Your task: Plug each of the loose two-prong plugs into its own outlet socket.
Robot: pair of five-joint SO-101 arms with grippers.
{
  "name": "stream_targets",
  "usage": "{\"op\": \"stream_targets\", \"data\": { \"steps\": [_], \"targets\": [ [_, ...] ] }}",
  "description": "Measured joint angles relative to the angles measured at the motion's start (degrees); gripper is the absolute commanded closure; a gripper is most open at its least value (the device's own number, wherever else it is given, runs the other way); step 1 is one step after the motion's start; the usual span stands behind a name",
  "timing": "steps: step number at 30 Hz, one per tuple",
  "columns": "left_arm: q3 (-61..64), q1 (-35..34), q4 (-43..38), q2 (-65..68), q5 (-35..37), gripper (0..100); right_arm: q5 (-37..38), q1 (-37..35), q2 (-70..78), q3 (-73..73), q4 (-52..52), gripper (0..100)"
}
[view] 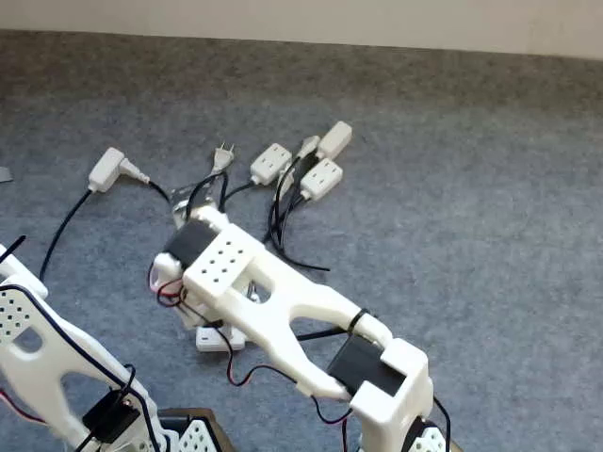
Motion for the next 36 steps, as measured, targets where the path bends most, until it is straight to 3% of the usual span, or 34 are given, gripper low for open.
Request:
{"op": "stream_targets", "data": {
  "steps": [9, 36],
  "targets": [
    [0.0, 0.1, 0.0, 0.0, 0.0, 53, 0.0, 1.1, 0.0, 0.2, -0.3, 99.3],
    [0.0, 0.1, 0.0, 0.0, 0.0, 53, -0.1, 0.6, 4.0, 13.9, -14.0, 99.3]
  ]
}}
